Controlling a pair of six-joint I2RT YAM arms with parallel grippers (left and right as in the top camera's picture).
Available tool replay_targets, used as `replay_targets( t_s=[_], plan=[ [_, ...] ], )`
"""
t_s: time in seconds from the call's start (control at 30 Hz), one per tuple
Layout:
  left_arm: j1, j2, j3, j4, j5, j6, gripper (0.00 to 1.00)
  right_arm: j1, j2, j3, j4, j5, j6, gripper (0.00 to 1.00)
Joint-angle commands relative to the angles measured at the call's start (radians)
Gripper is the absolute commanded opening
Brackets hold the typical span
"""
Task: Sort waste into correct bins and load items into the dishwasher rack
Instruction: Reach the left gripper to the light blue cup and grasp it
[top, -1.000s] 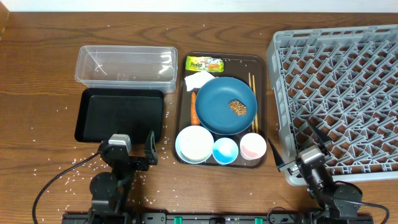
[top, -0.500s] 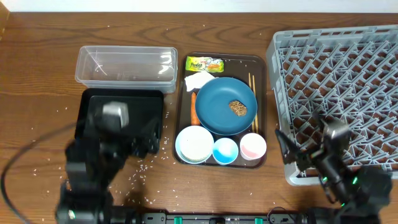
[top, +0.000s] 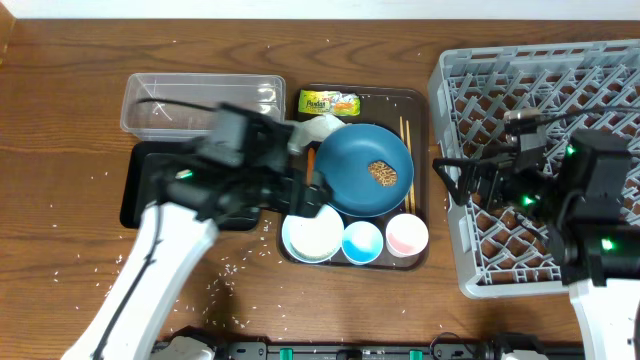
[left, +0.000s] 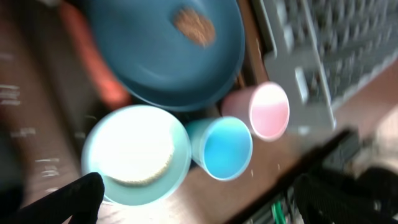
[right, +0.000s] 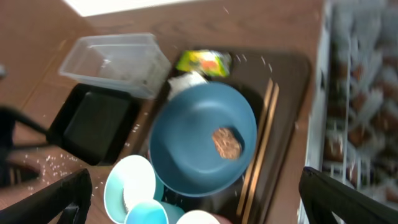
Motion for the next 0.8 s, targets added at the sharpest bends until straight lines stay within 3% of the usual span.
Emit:
replay_targets(
  t_s=[0.0, 0.17, 0.23, 0.33, 0.57, 0.77],
  plan=[
    [-0.121, 0.05, 0.015, -0.014, -0.066, 0.008, 0.98, -0.035, 0.042, 0.02, -0.031, 0.105, 0.139, 0.99],
    [-0.239, 0.084, 0.01, -0.043, -0.338, -0.031, 0.98, -0.104, 0.079, 0.02, -0.113, 0.198, 0.178, 0.99],
    [-0.261, 0.098, 0.001, -0.028, -0.347, -0.033, 0.75, -0.133, 0.082, 0.02, -0.133, 0.197, 0.177, 0.99],
    [-0.286, 0.132, -0.025, 0.003, -0.347, -0.041, 0.8, -0.171, 0.082, 0.02, -0.158, 0.196, 0.177, 0.99],
    [-0.338, 0.282, -0.032, 0.088, -0.336, -0.087, 0.78, -0.184, 0.082, 0.02, -0.186, 0.196, 0.176, 0.99],
    [-0.354, 0.386, -0.032, 0.077, -0.336, -0.095, 0.55, -0.184, 0.082, 0.02, -0.21, 0.196, 0.176, 0.99]
  ],
)
